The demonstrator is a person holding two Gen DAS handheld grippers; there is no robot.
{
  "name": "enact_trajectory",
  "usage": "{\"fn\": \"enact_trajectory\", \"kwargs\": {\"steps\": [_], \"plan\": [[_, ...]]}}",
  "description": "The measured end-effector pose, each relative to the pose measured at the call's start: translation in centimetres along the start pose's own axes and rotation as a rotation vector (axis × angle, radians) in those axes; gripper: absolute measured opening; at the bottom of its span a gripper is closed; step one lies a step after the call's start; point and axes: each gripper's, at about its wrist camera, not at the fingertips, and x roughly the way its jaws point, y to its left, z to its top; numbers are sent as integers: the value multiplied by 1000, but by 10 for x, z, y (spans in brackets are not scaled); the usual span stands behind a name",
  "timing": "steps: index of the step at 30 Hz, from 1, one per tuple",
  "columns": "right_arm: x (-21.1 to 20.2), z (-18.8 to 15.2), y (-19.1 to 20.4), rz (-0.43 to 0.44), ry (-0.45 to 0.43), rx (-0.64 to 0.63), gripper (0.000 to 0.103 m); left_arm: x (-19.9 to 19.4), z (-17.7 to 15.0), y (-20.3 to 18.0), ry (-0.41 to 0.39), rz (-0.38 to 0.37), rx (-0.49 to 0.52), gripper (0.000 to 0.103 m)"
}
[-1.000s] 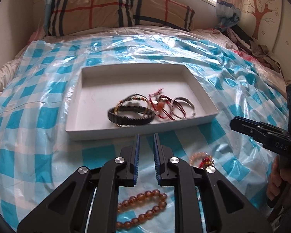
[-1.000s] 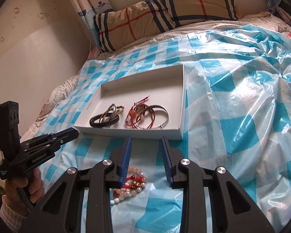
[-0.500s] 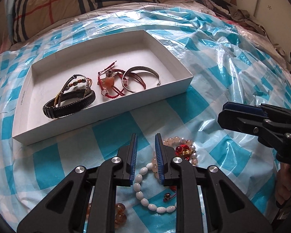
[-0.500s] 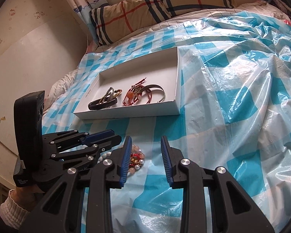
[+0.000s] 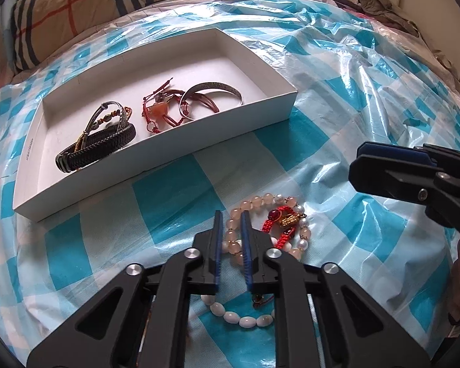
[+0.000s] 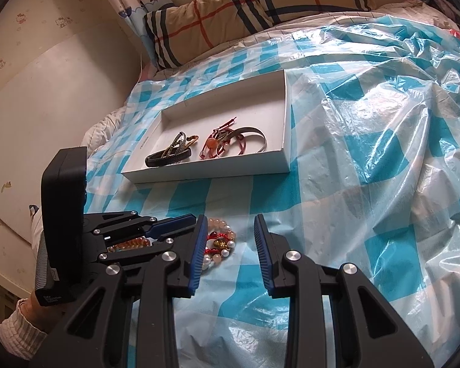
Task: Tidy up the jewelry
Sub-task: 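Move both grippers back to the remaining bracelets beside the tray, then grasp the pink bead bracelet with the left gripper while the right grasps the red string bead bracelet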
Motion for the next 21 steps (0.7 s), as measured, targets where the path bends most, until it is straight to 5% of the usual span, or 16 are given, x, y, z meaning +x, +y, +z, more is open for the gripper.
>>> {"fn": "enact_trajectory", "kwargs": {"steps": [6, 12, 21], "plan": [[1, -6, 0, -3, 20, -2, 32, -41, -5, 28, -125, -98, -163, 7], [13, -7, 12, 14, 62, -46, 32, -92, -18, 55, -236, -94, -249, 7], [60, -4, 44, 28, 151, -133, 33, -113, -37, 82, -256, -52, -318, 7]]}}
